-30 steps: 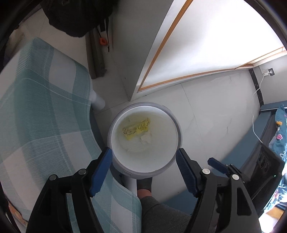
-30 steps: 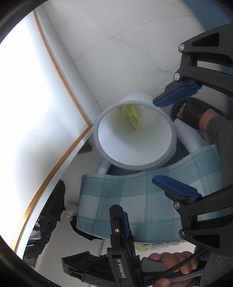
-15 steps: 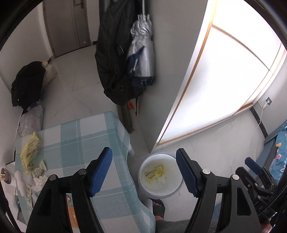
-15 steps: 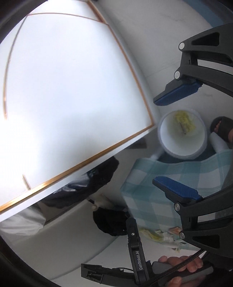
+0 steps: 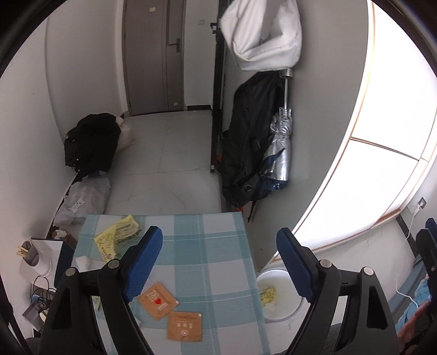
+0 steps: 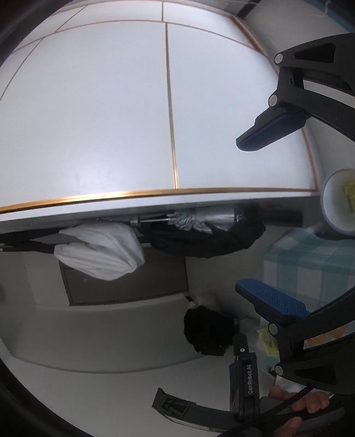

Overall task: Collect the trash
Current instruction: 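Move both open tools back from the bin toward the table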

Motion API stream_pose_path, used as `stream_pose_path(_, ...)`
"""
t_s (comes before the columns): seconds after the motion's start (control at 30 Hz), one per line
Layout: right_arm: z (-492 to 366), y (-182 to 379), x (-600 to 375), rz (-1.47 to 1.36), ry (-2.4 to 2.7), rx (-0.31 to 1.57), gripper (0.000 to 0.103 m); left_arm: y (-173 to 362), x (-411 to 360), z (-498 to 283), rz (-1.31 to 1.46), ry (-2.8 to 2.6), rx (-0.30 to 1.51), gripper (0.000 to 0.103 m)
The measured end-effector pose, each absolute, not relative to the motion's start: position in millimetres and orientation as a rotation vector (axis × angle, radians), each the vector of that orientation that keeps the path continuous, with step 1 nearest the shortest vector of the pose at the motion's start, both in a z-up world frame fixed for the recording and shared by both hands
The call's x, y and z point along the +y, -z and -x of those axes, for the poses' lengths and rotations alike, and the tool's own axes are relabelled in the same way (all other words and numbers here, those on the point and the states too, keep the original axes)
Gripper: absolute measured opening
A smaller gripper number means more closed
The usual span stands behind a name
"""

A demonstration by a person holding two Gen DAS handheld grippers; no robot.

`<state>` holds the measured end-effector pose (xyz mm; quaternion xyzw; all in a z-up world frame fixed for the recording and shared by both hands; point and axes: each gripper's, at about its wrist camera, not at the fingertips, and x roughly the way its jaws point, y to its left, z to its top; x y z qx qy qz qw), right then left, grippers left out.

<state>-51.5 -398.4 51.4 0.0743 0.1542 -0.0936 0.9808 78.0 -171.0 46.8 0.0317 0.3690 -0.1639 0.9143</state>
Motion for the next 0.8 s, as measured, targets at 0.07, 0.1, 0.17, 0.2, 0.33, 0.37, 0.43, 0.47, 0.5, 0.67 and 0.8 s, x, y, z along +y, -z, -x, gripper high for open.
stream_pose_path(0.07, 48.0, -57.1, -376.2, -0.149, 0.144, 0.289, 0.098, -46.7, -151.4, -76.5, -0.055, 0.308, 0.746, 0.083)
stream_pose_path(0.1, 45.1, -58.1, -364.8, -0.138, 0.127, 0.288, 0.098, -46.3, -141.0, -75.8, -0.049, 0.291, 0.736, 0.083)
stream_pose_path(0.17, 40.9, -56.5, -344.4, -0.111, 0.094, 0.287, 0.098, -43.2, -120.7, -74.7, -0.037, 0.261, 0.716, 0.084)
stream_pose_path(0.2, 39.5, -54.4, -337.3, -0.102, 0.084, 0.288, 0.098, -41.8, -110.9, -74.9, -0.031, 0.245, 0.711, 0.086)
stream_pose_path(0.33, 26.4, -40.4, -300.5, -0.086, 0.015, 0.319, 0.098, -34.3, -72.4, -71.0, 0.008, 0.202, 0.684, 0.094)
stream_pose_path(0.37, 23.3, -36.0, -290.8, -0.080, 0.005, 0.331, 0.098, -31.1, -61.5, -70.1, 0.018, 0.192, 0.675, 0.094)
stream_pose_path(0.43, 21.2, -28.7, -273.8, -0.064, 0.000, 0.346, 0.098, -22.7, -43.0, -69.7, 0.031, 0.174, 0.670, 0.097)
stream_pose_path(0.47, 21.7, -26.2, -268.2, -0.060, -0.006, 0.356, 0.098, -19.4, -38.1, -69.2, 0.034, 0.165, 0.670, 0.098)
stream_pose_path(0.5, 19.3, -20.6, -261.4, -0.056, -0.016, 0.373, 0.098, -13.3, -29.5, -69.7, 0.041, 0.153, 0.672, 0.099)
stream_pose_path(0.67, 5.3, 14.1, -230.9, -0.043, -0.056, 0.475, 0.098, 17.8, 7.0, -75.3, 0.089, 0.117, 0.698, 0.099)
stream_pose_path(0.8, -4.8, 37.3, -213.3, -0.052, -0.093, 0.563, 0.098, 37.6, 28.3, -81.4, 0.144, 0.123, 0.724, 0.099)
